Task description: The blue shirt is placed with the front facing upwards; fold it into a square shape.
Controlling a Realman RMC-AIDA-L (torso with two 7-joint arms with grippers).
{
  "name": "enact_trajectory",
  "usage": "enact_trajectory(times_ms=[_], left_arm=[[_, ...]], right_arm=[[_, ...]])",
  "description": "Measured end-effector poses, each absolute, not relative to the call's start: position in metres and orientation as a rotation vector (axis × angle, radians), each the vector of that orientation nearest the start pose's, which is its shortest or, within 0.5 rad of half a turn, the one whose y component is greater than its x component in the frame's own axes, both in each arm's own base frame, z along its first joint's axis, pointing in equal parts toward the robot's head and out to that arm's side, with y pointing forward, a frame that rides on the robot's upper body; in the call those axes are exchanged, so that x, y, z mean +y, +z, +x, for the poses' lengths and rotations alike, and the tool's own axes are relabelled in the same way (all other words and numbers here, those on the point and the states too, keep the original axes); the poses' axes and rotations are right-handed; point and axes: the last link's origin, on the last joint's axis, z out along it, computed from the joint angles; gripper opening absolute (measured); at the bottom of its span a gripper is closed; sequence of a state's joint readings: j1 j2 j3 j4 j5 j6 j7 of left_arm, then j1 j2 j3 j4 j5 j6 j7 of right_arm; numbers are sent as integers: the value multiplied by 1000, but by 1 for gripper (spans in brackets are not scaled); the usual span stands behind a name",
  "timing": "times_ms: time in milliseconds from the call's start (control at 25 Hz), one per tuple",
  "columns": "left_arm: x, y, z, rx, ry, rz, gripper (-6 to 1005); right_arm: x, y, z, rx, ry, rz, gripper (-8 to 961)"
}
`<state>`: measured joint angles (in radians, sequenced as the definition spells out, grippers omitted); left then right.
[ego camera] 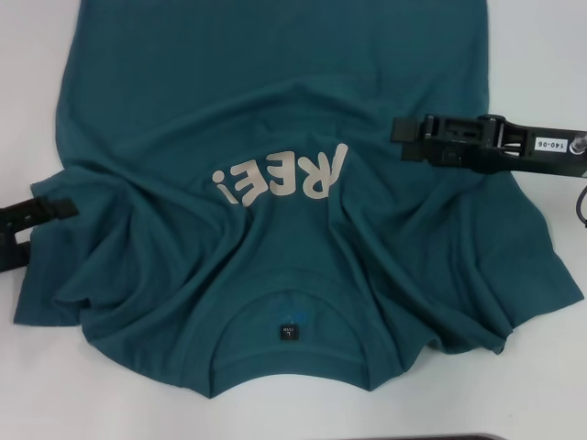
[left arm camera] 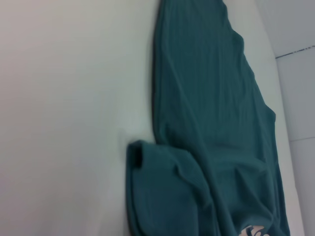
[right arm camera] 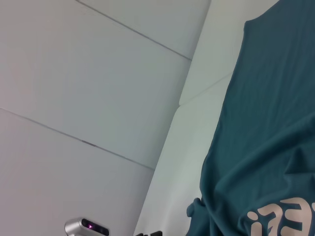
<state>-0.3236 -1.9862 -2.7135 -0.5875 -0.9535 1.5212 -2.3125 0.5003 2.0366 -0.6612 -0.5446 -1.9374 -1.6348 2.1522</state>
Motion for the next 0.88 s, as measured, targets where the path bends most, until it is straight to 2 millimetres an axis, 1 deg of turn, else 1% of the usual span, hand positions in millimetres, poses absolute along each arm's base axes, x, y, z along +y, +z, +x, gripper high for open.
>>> enact_trajectory(times_ms=[120, 280, 440, 720, 880], left_arm=[[265, 43, -375, 2497, 900, 2085, 823], [264, 43, -375, 2512, 882, 2070, 823], [262, 41, -377, 2526, 848, 2065, 678], [261, 41, -377, 2526, 856, 2056, 436], [261, 43, -377, 2523, 857, 2057, 275]], right_arm=[[312, 6, 275, 1841, 986, -2381, 885], [311, 8, 276, 1845, 999, -2370, 884], [310, 9, 278, 1848, 1007, -2359, 884], [310, 10, 278, 1849, 1010, -2357, 884], [310, 10, 278, 1852, 1011, -2355, 884]])
